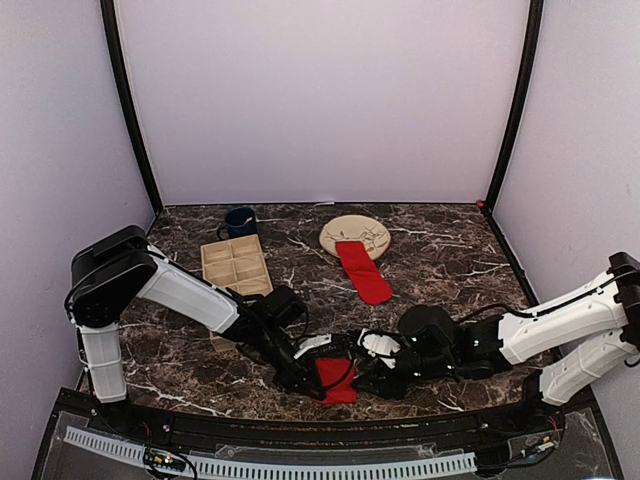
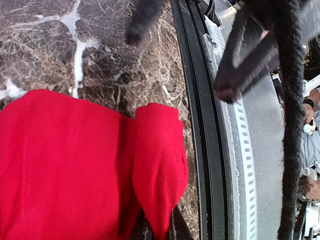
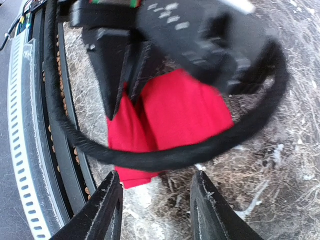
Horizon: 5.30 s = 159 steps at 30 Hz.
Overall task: Roll the socks
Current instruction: Roll the sock at the center of the board.
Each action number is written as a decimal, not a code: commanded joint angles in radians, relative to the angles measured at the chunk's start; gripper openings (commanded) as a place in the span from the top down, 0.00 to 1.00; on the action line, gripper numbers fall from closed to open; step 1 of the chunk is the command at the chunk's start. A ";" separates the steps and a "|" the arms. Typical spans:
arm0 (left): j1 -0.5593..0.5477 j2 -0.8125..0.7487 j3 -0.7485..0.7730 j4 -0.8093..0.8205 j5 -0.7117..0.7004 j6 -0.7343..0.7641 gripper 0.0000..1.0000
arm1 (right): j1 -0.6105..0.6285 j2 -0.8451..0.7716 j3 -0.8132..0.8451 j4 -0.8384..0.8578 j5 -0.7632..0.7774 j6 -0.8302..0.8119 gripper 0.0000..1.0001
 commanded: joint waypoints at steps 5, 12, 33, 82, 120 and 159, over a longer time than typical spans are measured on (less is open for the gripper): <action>0.027 0.044 0.033 -0.091 0.012 0.015 1.00 | 0.050 0.041 0.016 0.026 0.016 -0.038 0.57; 0.037 0.069 0.058 -0.125 0.043 0.026 1.00 | 0.079 0.099 0.048 0.020 0.042 -0.076 0.56; 0.041 0.099 0.087 -0.172 0.078 0.045 1.00 | 0.096 0.231 0.127 -0.008 0.075 -0.165 0.57; 0.048 -0.033 -0.040 -0.102 -0.270 -0.150 0.64 | 0.095 0.252 0.079 0.030 0.108 -0.102 1.00; 0.097 -0.190 -0.167 -0.053 -0.359 -0.235 0.59 | 0.074 0.293 0.107 0.004 0.075 -0.051 1.00; -0.084 -0.446 -0.410 0.371 -0.586 -0.074 0.52 | -0.211 0.472 0.252 -0.188 -0.496 -0.042 1.00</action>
